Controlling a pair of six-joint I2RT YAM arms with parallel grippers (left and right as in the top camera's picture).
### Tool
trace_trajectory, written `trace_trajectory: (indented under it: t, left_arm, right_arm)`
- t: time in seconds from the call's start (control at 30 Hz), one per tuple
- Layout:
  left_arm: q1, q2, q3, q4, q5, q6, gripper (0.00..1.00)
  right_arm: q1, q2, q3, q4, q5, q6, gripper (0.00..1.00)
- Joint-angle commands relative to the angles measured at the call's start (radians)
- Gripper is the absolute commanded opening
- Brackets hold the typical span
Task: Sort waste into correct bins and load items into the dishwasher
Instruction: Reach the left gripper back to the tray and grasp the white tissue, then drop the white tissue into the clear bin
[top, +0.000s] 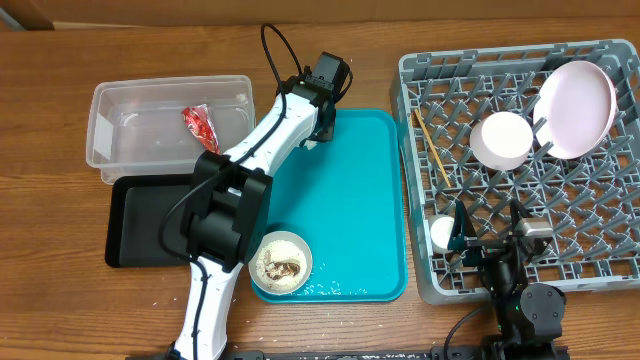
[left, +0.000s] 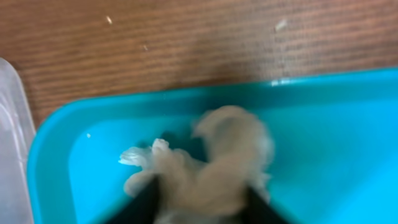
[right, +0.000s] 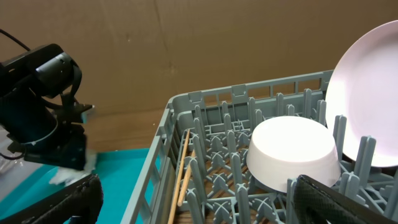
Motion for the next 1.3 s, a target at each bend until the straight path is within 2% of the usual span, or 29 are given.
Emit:
trace_trajectory:
  t: [0.0, 0.33, 0.5, 0.6, 0.73, 0.77, 0.8, 0.83, 0.93, 1.0, 1.07, 1.27]
  left_arm:
    - [0.003, -0.004, 0.011, -0.034, 0.077, 0.013, 0.04]
    - [0.050, -0.301, 0.128, -0.325, 0.064, -0.194, 0.04]
    - [0.135, -0.433, 0.128, -0.410, -0.008, -0.217, 0.04]
    - [0.193, -0.439, 0.126, -0.428, -0.087, -0.220, 0.04]
    - [0.259, -0.406, 0.090, -0.362, -0.124, -0.198, 0.04]
    - [0.267, -0.393, 0.082, -0.346, -0.125, -0.182, 0.10]
    - [0.275, -0.376, 0.076, -0.333, -0.124, -0.159, 0.26]
    - [0.279, -0.362, 0.076, -0.332, -0.122, -0.143, 0.35]
    - [0.280, -0.348, 0.077, -0.362, -0.114, -0.065, 0.54]
    - [0.274, -0.364, 0.089, -0.407, -0.113, -0.058, 0.71]
    - [0.268, -0.391, 0.117, -0.467, -0.079, -0.059, 0.71]
    - [0.242, -0.520, 0.153, -0.603, 0.159, -0.092, 0.64]
  right_arm:
    - [-0.004, -0.008, -0.010, 0.006, 0.000, -0.004, 1.00]
    - [-0.004, -0.008, -0.010, 0.007, 0.000, -0.004, 1.00]
    - [-0.004, -0.008, -0.010, 0.007, 0.000, -0.004, 1.00]
    - [-0.004, -0.008, -0.010, 0.007, 0.000, -0.004, 1.00]
    - [-0.004, -0.008, -0.010, 0.007, 0.000, -0.004, 1.00]
    - [-0.004, -0.008, -0.010, 0.007, 0.000, -0.004, 1.00]
    - [-0.004, -0.008, -0.010, 0.007, 0.000, -0.004, 1.00]
    - [-0.004, -0.008, -0.010, 0.007, 0.000, -0.004, 1.00]
    - [-0.004, -0.008, -0.010, 0.007, 0.000, -0.004, 1.00]
    - [-0.004, -0.008, -0.010, 0.007, 0.000, -0.004, 1.00]
    - [-0.004, -0.008, -0.010, 0.007, 0.000, -0.004, 1.00]
    - [-0.004, -0.008, -0.010, 0.007, 0.000, -0.004, 1.00]
